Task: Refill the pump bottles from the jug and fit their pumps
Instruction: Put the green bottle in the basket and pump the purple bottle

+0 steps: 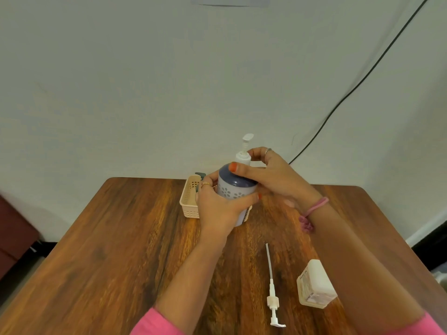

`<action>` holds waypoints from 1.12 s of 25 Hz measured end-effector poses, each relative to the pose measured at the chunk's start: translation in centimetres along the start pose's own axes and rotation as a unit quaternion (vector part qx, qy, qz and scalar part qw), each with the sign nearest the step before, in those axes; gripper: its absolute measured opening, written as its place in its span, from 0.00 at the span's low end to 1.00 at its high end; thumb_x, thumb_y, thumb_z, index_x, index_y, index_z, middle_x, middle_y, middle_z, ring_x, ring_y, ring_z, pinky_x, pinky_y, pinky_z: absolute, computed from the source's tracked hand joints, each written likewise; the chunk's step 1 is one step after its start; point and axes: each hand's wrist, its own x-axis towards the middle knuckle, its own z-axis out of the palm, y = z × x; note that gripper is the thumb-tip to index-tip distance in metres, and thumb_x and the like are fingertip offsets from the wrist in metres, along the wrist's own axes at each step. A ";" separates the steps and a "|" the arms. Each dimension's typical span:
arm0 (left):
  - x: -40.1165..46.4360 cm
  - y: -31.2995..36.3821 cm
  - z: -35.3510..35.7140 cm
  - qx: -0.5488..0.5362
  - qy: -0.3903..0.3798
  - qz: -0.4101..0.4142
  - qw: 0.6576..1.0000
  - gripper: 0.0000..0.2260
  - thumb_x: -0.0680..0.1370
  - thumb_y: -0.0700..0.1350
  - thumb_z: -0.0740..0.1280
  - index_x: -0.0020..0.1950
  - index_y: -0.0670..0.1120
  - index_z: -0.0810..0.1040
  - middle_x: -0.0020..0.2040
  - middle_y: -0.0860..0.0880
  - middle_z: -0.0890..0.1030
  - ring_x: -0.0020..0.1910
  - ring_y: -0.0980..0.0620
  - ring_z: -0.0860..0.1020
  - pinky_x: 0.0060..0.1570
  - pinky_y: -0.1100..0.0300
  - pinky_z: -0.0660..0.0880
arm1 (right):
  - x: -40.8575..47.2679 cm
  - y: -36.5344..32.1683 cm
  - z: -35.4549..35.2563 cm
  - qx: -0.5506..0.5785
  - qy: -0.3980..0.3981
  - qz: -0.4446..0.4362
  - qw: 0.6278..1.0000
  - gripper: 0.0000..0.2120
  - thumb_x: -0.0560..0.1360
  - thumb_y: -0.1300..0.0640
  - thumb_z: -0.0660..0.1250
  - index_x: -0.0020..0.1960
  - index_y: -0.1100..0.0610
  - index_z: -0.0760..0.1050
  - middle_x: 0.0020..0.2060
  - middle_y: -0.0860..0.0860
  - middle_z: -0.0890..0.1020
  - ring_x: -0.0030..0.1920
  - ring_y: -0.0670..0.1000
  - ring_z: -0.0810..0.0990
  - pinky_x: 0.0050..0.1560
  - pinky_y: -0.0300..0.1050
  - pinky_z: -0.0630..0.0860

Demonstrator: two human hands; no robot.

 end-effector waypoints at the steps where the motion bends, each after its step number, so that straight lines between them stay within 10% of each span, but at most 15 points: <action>1: 0.1 0.0 -0.1 -0.003 0.000 -0.002 1.000 0.37 0.56 0.48 0.84 0.60 0.53 0.71 0.57 0.51 0.77 0.56 0.52 0.77 0.54 0.51 0.79 | 0.0 -0.1 -0.6 0.050 -0.045 0.013 0.998 0.26 0.65 0.49 0.75 0.61 0.53 0.74 0.58 0.51 0.80 0.54 0.49 0.82 0.52 0.47 0.80; 7: 0.2 0.3 -0.1 0.003 0.001 0.005 1.000 0.35 0.52 0.51 0.83 0.54 0.60 0.69 0.56 0.52 0.77 0.56 0.52 0.77 0.54 0.50 0.79 | 0.2 -0.1 0.5 0.033 0.031 -0.026 0.999 0.15 0.66 0.55 0.78 0.48 0.53 0.75 0.48 0.50 0.82 0.47 0.49 0.83 0.47 0.45 0.80; 12: 0.0 0.3 -0.5 -0.004 -0.006 0.006 1.000 0.36 0.56 0.46 0.84 0.58 0.56 0.69 0.56 0.53 0.77 0.56 0.53 0.77 0.55 0.52 0.79 | -0.4 -0.3 -0.7 0.120 -0.082 -0.003 0.989 0.16 0.70 0.59 0.73 0.57 0.50 0.79 0.55 0.50 0.82 0.55 0.49 0.82 0.53 0.45 0.79; 16: 0.0 0.3 -0.3 -0.026 -0.014 -0.014 0.999 0.32 0.57 0.44 0.84 0.53 0.56 0.70 0.55 0.50 0.78 0.52 0.55 0.78 0.50 0.56 0.80 | -0.1 0.2 1.5 0.098 0.062 -0.018 0.993 0.12 0.64 0.57 0.79 0.39 0.55 0.75 0.42 0.51 0.84 0.43 0.51 0.84 0.40 0.45 0.80; 23: 0.1 -0.1 -0.6 -0.008 -0.051 0.006 0.999 0.34 0.59 0.44 0.82 0.58 0.55 0.68 0.51 0.60 0.75 0.48 0.63 0.75 0.41 0.72 0.75 | -0.1 -0.3 -0.6 0.093 -0.087 0.019 0.992 0.15 0.74 0.55 0.69 0.60 0.53 0.78 0.56 0.48 0.83 0.57 0.47 0.81 0.56 0.45 0.79; 28: 0.8 -1.1 0.1 -0.012 -0.016 -0.007 1.000 0.37 0.53 0.51 0.83 0.58 0.51 0.71 0.54 0.52 0.78 0.53 0.54 0.78 0.48 0.59 0.80 | 0.0 0.9 2.1 0.070 0.097 -0.051 0.991 0.07 0.71 0.55 0.73 0.48 0.54 0.83 0.46 0.51 0.86 0.50 0.50 0.84 0.55 0.48 0.79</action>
